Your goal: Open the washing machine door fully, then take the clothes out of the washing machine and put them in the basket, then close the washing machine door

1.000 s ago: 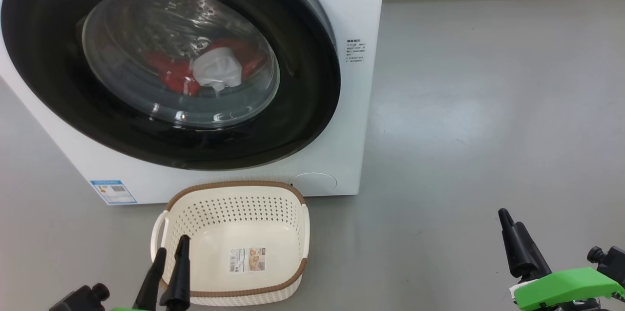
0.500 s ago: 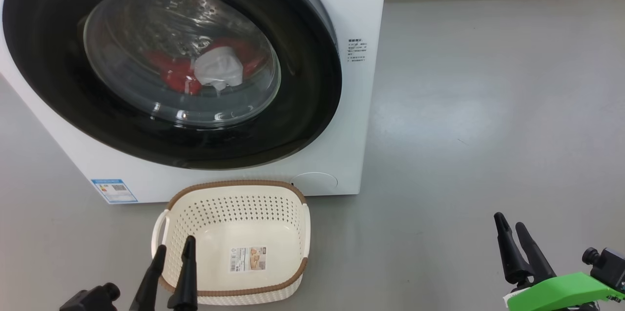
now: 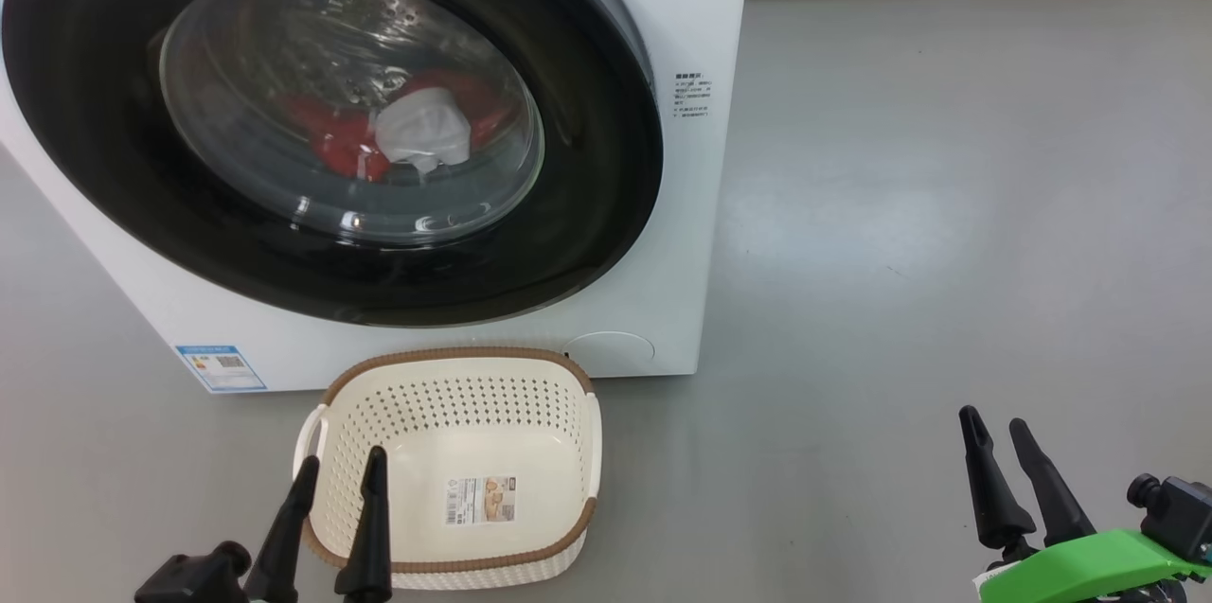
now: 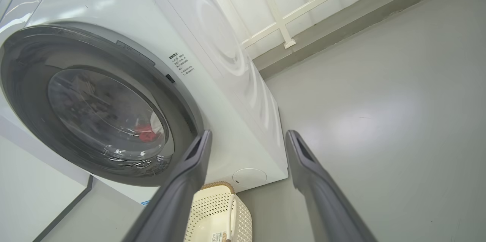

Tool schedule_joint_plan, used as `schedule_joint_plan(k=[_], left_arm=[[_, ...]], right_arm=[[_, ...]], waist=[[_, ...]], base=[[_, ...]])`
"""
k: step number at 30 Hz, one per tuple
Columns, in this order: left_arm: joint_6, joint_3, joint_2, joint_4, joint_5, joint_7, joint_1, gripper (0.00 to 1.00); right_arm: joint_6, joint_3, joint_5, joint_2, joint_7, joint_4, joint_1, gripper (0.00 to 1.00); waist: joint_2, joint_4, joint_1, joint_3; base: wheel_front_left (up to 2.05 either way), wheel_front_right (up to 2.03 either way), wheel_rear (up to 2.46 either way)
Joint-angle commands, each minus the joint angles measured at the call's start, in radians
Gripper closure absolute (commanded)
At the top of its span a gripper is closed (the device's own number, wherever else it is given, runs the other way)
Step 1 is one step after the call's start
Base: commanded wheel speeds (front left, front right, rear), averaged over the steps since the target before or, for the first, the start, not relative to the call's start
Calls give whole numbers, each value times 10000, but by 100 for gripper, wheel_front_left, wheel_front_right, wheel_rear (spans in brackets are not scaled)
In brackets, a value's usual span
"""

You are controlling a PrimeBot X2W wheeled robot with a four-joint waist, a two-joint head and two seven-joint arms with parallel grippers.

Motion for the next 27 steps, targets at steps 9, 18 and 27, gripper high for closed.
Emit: schedule_joint_plan(k=[9,18,27], left_arm=[[114,140,121,-436,1247,-370,13,0],[93,181,128,-440,2181,-633,-8,0],[98,254,136,-425,2949,-868,14,0]], right_arm=[[5,15,-1056,-147,-369,-425,225,0],[6,-143,-1945,-131,-633,-590,335,0],[6,-233,-2718,-135,-868,-739,477,0]], waist=[[0,-6,0,28],[0,-25,-1,98],[0,5,-1,115]], base=[[0,0,0],[0,0,0],[0,0,0]])
